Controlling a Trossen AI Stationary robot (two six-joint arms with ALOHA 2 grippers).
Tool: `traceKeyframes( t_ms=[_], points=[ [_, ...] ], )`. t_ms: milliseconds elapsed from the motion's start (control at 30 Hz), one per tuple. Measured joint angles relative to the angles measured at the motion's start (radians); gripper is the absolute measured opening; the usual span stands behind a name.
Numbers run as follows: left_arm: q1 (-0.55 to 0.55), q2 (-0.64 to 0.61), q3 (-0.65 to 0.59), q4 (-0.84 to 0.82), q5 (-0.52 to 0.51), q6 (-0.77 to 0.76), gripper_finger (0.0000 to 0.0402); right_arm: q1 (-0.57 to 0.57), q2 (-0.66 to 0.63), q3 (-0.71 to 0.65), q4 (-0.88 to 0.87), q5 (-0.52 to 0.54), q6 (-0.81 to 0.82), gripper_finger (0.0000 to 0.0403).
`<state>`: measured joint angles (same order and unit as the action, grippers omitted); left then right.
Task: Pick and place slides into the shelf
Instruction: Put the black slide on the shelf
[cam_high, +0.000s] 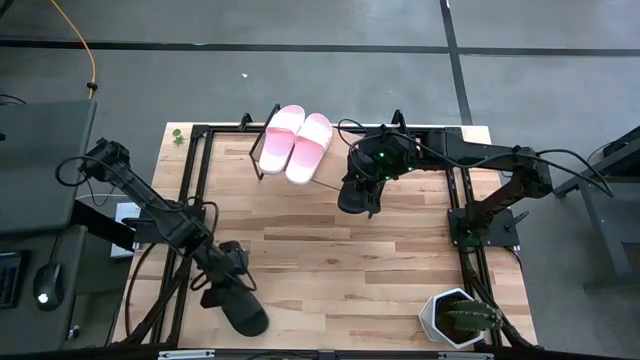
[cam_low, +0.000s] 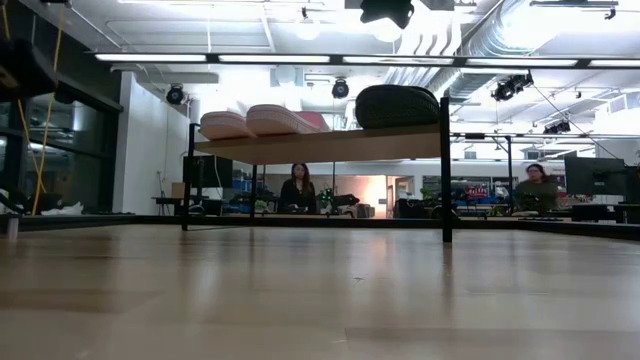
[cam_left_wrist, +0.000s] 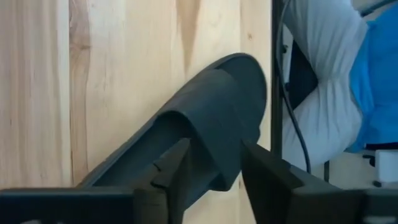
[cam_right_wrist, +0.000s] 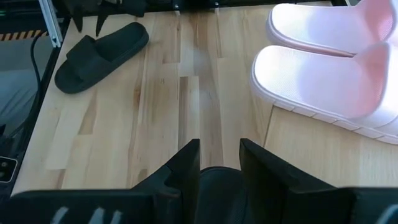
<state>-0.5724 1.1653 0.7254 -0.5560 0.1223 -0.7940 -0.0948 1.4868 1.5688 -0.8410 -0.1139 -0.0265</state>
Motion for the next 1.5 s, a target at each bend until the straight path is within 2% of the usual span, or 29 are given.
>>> traceKeyframes(
  t_ms=[267,467,867,1500],
  points=[
    [-0.027,0.043,0.0,0.031,0.018,-0.032,0.0183,0.0,0.009,-0.001,-0.001,-0.001,0.0,0.0103],
    [-0.05,0.081,0.0,0.047,0.007,-0.083,0.0205,0.0,0.029,-0.002,0.0,-0.001,0.0,0.0103],
    [-0.056,0.172,0.0,0.095,-0.02,-0.135,0.02,0.01,0.087,-0.003,0.019,-0.011,0.0,0.0103],
    [-0.057,0.259,0.0,0.22,0.035,-0.13,0.02,0.08,0.091,-0.003,0.023,-0.013,-0.065,0.0103]
  ],
)
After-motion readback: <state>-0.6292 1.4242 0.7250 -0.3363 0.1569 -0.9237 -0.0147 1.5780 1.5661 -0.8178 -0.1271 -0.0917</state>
